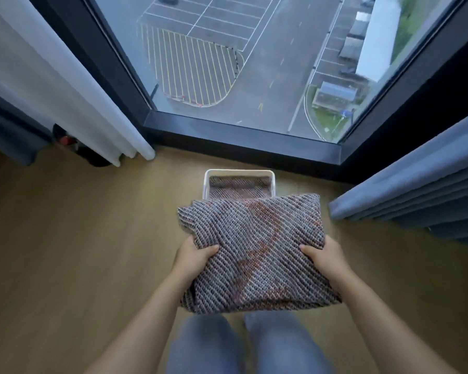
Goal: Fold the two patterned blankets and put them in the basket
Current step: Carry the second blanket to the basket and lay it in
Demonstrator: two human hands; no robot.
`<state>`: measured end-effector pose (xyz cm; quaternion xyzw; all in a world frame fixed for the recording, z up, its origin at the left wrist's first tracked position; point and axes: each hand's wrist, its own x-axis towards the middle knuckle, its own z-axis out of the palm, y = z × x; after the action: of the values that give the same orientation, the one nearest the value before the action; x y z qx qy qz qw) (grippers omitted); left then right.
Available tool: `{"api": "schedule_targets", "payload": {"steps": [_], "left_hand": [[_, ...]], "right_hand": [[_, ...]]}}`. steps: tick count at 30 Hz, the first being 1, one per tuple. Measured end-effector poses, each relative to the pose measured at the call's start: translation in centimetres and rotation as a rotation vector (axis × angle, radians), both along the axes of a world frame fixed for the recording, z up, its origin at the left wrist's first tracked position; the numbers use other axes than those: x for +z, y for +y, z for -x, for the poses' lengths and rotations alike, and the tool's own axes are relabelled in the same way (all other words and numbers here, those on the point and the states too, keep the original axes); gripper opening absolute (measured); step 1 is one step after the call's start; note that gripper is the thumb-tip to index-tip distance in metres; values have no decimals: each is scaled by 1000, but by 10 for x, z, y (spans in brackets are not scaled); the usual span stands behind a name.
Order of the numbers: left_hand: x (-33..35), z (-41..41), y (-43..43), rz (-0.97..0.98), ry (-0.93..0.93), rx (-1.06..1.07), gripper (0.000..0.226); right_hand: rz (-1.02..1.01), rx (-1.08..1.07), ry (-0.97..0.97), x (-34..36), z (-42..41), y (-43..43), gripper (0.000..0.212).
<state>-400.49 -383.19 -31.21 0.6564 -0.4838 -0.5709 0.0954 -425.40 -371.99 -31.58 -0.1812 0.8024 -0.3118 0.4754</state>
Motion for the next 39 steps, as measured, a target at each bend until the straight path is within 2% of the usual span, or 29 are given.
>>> {"api": "schedule_targets", "payload": {"steps": [5,11,19,21,23,25,27,29,31,34,35,37,39], "left_hand": [[-48,30,-79,-26,-47,-42,37],[-132,59,-183,20,2,-48,40],[-360,78,-273,141,3,-96,39],[-420,70,-274,140,-62,-132,39],[-471,57,-270,158,-206,-172,36],[-507,47,-269,220,-348,-247,32],[-528,45,-271,288,-435,-358,39],[-533,49,-271,327,-520,-443,60],[-523,50,-267,450,-583,-566,88],[-507,49,-257,725,-574,-948,119],[-505,48,-255,734,-588,-1078,124],[-511,43,-257,599,-685,-1269,128],[-528,38,-263,453,-802,-1317,128]], "right_hand": [[-67,-53,8,-42,25,-67,21],[-35,-120,45,-114,53,-161,36],[19,-227,92,-336,70,-240,32],[-2,-218,69,-399,66,-243,32],[-43,-168,70,-453,58,-240,31],[-91,-89,118,-490,55,-237,29],[-148,-20,184,-508,55,-237,36],[-207,107,343,-512,56,-237,59],[-147,319,570,-503,50,-240,89],[16,758,668,-491,47,-250,120],[21,934,681,-492,49,-251,124],[-37,1219,701,-502,55,-252,124],[-151,1323,672,-521,62,-252,123]]}}
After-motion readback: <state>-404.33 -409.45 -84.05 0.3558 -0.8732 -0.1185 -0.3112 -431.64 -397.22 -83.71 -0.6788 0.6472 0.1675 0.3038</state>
